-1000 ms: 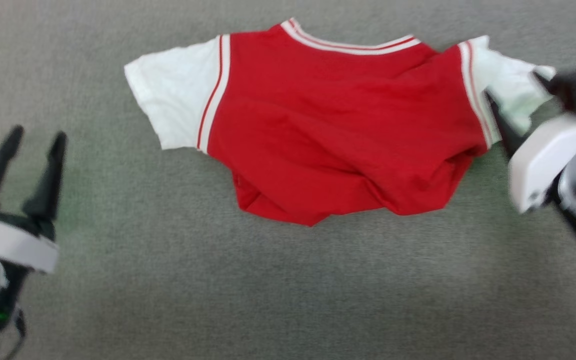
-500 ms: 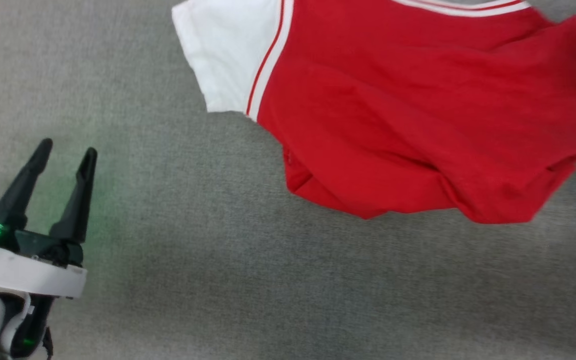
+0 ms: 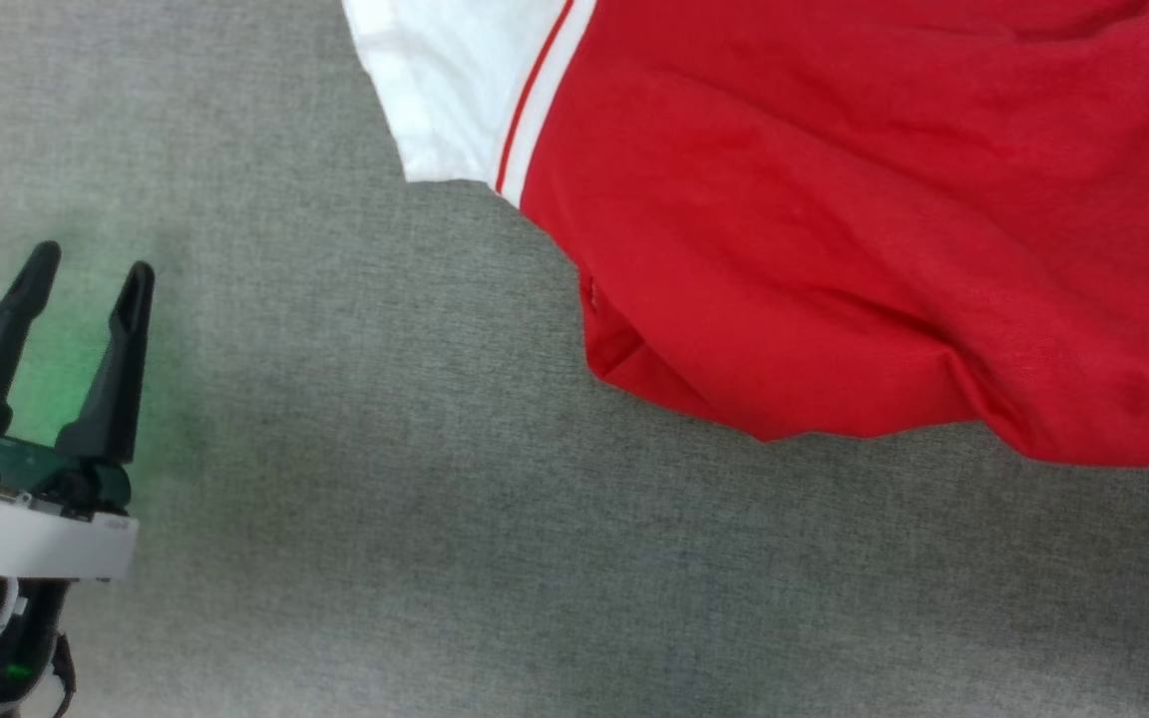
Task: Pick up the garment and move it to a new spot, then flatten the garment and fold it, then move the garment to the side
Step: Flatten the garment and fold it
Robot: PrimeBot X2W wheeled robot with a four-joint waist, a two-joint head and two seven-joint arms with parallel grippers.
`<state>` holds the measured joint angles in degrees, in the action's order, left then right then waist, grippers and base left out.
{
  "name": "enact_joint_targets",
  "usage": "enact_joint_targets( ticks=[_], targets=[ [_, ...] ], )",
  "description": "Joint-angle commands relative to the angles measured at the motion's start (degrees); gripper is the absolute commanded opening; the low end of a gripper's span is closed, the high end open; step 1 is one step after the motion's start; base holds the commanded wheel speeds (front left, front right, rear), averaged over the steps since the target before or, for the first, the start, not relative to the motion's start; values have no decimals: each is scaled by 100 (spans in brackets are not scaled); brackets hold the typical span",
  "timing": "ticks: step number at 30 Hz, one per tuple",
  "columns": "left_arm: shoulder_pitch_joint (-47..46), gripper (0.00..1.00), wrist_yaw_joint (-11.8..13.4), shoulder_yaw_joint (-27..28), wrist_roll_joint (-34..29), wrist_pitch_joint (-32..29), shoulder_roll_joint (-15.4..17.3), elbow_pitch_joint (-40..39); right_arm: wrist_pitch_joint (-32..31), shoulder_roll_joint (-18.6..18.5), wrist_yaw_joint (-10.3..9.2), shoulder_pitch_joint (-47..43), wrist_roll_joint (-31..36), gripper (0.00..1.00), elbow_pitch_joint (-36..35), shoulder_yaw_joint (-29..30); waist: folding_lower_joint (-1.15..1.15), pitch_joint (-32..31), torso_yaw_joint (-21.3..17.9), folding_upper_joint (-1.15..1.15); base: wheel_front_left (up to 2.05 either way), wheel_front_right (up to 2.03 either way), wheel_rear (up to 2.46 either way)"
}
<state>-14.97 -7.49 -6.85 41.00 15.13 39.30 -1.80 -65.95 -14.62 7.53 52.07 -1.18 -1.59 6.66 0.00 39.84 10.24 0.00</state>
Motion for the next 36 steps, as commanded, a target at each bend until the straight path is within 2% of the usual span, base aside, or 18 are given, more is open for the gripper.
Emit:
enact_joint_targets(
  ticks=[1, 2, 3, 6, 9, 14, 17, 20, 21, 24, 26, 30, 33, 36],
  targets=[
    [-5, 100, 2, 30, 22, -2, 20, -38, -70, 94, -8, -290, 67, 63, 304, -16, 0, 42, -56, 0, 0, 0, 0],
    [-12, 100, 2, 44, 25, -2, 39, -49, -65, 132, -8, -290, 64, 24, 289, 2, 0, 45, -75, 0, 0, 0, 0],
    [-25, 100, 3, 50, 36, -2, 58, -68, -51, 166, -8, -285, 49, 0, 262, 18, 0, 45, -93, 0, 0, 0, 0],
    [-117, 100, 2, 47, 130, -2, 163, -190, -61, 169, -9, -263, 58, 0, 177, 73, 0, 39, -153, 0, 0, 0, 0],
    [-350, 100, 3, 46, 132, -2, 491, -360, -52, 218, -10, -183, 88, 0, 80, 75, 0, 39, -239, 0, 0, 0, 0],
    [-1095, 100, 3, -176, 351, -2, 1384, -730, 57, 329, -10, -34, 93, 0, -28, -77, 0, 77, -449, 0, 0, 0, 0],
    [-1680, 100, 3, -840, 731, -2, 2182, -850, 129, 421, -10, 82, 38, 0, -35, -256, 0, 128, -599, 0, 0, 0, 0],
    [-2438, 100, 2, -1827, 1263, -124, 2918, -809, 187, 528, -9, 232, -21, 0, 4, -438, 0, 209, -756, 0, 0, 0, 0],
    [-2438, 100, 2, -1827, 1263, -124, 2918, -809, 187, 528, -9, 232, -21, 0, 4, -438, 0, 209, -756, 0, 0, 0, 0],
    [-3449, 100, 1, -2850, 1723, -790, 3233, -825, 244, 650, -8, 397, -70, 0, 89, -578, 0, 347, -923, 0, 0, 0, 0],
    [-4242, 100, 7, -3361, 1916, -1292, 3174, -693, 284, 723, -8, 491, -56, 0, 159, -645, 0, 432, -1009, 0, 0, 0, 0],
    [-5708, 100, 6, -4224, 2374, -2123, 2737, -196, 317, 847, -8, 618, -48, 0, 263, -718, 0, 593, -1153, 0, 0, 0, 0],
    [-6537, 100, 6, -4823, 2589, -2633, 2478, 180, 347, 921, -8, 670, -34, 0, 313, -774, 0, 698, -1265, 0, 0, 0, 0],
    [-7181, 100, 6, -5414, 2769, -3101, 2363, 456, 388, 960, -8, 688, -23, 0, 366, -807, 0, 759, -1357, 0, 0, 0, 0]
  ],
)
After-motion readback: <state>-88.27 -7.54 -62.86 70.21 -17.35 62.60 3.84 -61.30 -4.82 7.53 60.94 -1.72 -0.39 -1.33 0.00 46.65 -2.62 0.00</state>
